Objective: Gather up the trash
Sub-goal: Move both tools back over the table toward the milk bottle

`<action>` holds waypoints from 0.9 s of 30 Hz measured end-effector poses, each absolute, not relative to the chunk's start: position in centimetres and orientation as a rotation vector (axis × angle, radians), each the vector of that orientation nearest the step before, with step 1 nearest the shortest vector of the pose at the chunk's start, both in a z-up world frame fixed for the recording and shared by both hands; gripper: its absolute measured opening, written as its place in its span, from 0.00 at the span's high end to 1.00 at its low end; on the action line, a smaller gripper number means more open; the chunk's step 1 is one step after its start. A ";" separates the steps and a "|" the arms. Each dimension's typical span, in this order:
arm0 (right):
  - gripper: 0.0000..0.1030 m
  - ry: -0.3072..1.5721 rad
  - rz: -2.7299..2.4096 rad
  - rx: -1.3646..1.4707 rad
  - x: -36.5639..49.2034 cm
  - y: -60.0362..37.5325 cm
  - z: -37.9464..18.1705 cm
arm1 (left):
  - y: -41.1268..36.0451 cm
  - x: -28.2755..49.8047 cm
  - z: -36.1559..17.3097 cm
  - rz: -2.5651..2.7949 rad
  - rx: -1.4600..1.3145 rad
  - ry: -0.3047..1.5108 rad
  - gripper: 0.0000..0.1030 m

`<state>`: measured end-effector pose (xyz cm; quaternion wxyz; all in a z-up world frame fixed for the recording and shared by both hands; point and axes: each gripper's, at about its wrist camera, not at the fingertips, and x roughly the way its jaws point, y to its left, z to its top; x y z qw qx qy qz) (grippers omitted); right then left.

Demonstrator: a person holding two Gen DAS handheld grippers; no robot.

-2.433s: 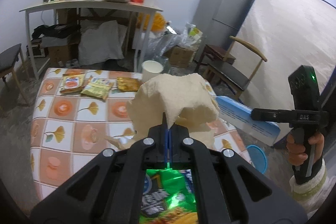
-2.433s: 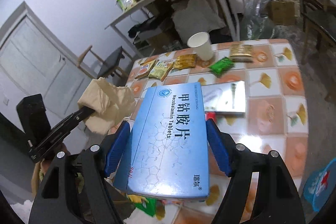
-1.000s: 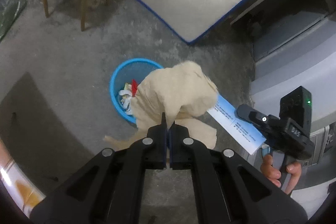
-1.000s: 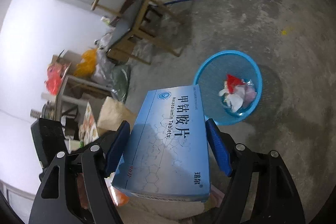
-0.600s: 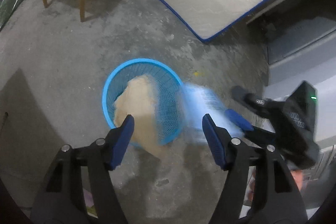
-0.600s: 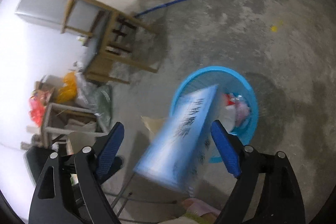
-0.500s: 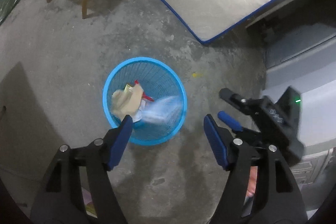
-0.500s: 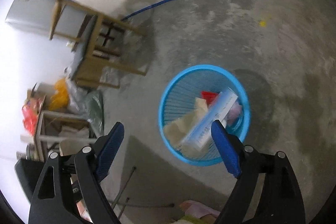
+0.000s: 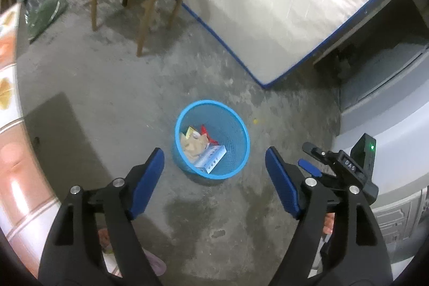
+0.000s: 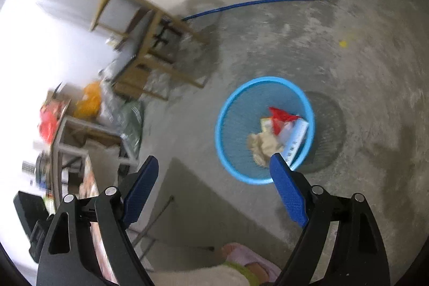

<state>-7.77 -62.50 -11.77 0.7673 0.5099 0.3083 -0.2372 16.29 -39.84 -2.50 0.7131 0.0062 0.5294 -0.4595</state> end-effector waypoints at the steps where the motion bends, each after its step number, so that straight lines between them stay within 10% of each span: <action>1: 0.20 0.670 -0.497 1.096 -7.7 -62.0 -11.2 | -38.4 16.0 -1.7 -1.014 0.007 1.160 0.27; 27: 0.20 0.823 0.311 0.974 9.5 -34.3 1.3 | 6.5 11.4 6.9 -0.464 -0.356 0.850 0.19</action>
